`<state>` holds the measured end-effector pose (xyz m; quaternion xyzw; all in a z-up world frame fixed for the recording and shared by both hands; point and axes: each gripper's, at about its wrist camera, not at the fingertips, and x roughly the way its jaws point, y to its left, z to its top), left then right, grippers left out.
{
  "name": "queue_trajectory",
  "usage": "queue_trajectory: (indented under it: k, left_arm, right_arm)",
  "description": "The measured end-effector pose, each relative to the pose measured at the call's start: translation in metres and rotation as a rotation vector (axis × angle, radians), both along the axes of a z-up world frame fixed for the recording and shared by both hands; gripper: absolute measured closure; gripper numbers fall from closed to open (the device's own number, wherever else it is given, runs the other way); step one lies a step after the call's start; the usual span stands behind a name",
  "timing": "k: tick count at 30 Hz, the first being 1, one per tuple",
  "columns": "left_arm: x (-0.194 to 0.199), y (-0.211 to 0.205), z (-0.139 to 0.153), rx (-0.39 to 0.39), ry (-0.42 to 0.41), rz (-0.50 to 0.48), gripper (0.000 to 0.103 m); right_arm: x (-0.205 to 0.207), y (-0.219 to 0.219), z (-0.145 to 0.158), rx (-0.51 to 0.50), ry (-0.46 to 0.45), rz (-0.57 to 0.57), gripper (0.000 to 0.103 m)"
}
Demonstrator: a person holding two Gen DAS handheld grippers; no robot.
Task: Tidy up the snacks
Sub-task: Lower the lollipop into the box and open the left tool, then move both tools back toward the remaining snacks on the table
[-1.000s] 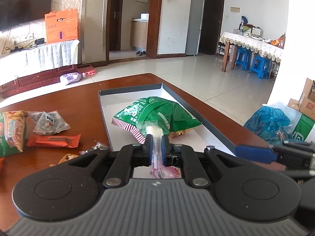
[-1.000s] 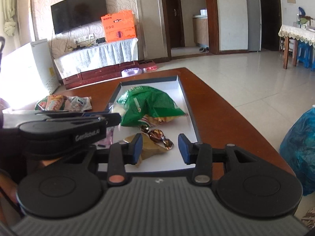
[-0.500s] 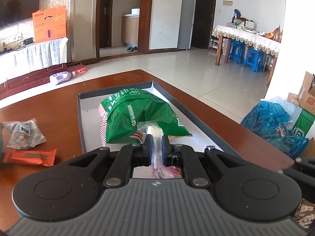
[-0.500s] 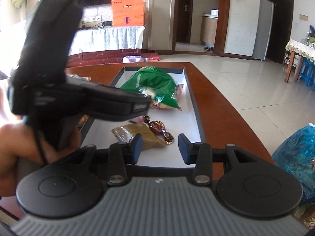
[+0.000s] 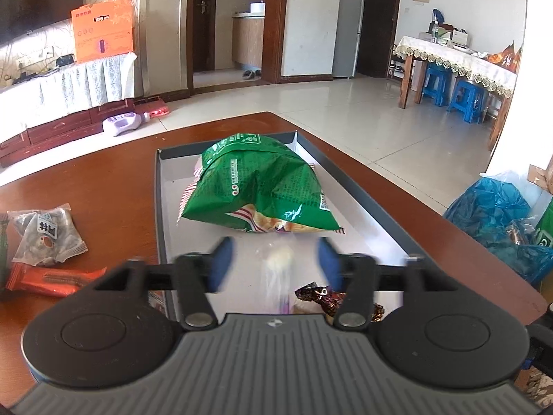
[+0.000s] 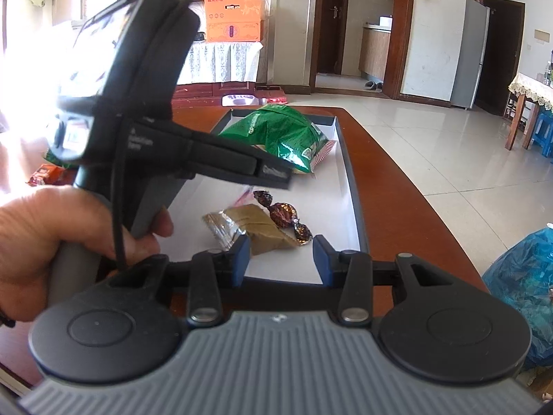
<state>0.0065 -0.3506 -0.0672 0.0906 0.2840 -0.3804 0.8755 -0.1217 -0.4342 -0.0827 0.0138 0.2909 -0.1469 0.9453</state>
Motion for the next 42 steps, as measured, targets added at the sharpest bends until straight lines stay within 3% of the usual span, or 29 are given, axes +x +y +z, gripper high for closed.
queue_trajectory:
  k: [4,18,24,29,38,42]
  left_arm:
    - [-0.004,0.002,0.001,0.010,-0.019,-0.015,0.025]
    - [-0.021,0.003,0.003,0.038,0.073,-0.049,0.024]
    - [-0.041,0.022,0.019,-0.067,-0.001,-0.100,0.012]
    - [-0.063,0.050,0.042,-0.115,-0.121,-0.117,0.004]
    - [-0.052,0.144,0.069,-0.093,-0.173,0.093,0.004]
    - [-0.040,0.199,0.069,-0.072,-0.162,0.205,0.004]
  right_arm:
    - [-0.002,-0.001,0.000,0.002,0.000,-0.003,0.057]
    - [0.000,-0.003,0.005,-0.004,-0.008,-0.033,0.057]
    - [-0.002,0.002,0.009,-0.014,-0.024,-0.042,0.041]
    - [-0.006,0.004,0.015,0.015,-0.069,-0.046,0.027]
    - [0.006,0.052,0.026,0.001,-0.140,0.129,0.026]
    - [0.019,0.075,0.025,0.074,-0.127,0.279,0.026]
